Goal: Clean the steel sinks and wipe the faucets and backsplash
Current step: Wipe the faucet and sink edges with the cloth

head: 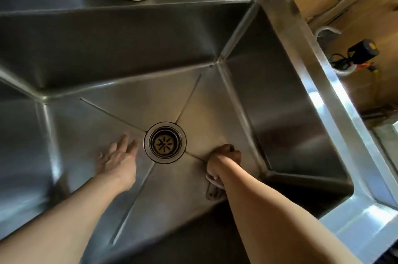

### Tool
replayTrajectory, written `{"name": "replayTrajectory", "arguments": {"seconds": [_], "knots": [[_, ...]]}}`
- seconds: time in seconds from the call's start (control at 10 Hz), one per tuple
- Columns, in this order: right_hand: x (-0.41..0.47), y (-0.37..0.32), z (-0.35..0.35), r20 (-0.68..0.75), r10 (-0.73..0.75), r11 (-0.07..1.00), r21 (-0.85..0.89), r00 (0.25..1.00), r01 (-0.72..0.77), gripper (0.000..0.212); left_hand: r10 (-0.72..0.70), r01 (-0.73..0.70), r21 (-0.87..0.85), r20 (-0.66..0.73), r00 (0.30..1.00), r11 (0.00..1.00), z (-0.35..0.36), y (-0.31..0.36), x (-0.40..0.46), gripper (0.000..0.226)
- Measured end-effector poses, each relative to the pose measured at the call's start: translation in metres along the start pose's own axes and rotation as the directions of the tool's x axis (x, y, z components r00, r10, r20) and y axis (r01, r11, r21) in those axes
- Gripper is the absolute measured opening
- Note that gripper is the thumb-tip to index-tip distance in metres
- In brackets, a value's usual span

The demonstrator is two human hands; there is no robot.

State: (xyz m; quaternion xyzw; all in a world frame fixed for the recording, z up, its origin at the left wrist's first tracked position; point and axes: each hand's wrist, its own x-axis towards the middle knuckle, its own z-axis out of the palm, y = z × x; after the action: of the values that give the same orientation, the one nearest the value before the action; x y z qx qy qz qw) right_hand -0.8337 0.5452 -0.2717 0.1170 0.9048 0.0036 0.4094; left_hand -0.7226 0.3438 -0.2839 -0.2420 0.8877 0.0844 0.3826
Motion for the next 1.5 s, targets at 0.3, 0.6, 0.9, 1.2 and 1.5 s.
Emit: {"name": "replayTrajectory", "arguments": {"seconds": [0.3,0.6,0.9,1.2,1.5], "knots": [[-0.009,-0.073,0.015,-0.081,-0.25,0.943,0.205,0.965,0.261,0.046,0.024,-0.024,-0.055,-0.005,1.0,0.998,-0.005,-0.002,0.003,0.081],[0.02,-0.019,-0.011,-0.341,-0.223,0.965,0.058,0.913,0.258,0.04,-0.01,0.01,-0.111,0.005,1.0,0.994,0.013,-0.023,-0.011,0.081],[0.005,-0.06,0.017,-0.388,-0.295,0.94,0.046,0.873,0.338,0.039,-0.015,0.017,-0.078,0.029,0.999,0.997,0.004,-0.024,-0.006,0.084],[-0.024,-0.07,0.0,-0.161,-0.5,0.809,0.266,0.851,0.525,0.045,-0.01,0.012,-0.047,0.061,0.998,0.999,-0.003,-0.028,-0.011,0.083],[-0.064,-0.029,-0.06,-0.21,-0.486,0.825,0.208,0.848,0.525,0.056,0.036,-0.055,-0.211,-0.091,0.995,0.976,-0.036,-0.016,-0.051,0.074]]}}
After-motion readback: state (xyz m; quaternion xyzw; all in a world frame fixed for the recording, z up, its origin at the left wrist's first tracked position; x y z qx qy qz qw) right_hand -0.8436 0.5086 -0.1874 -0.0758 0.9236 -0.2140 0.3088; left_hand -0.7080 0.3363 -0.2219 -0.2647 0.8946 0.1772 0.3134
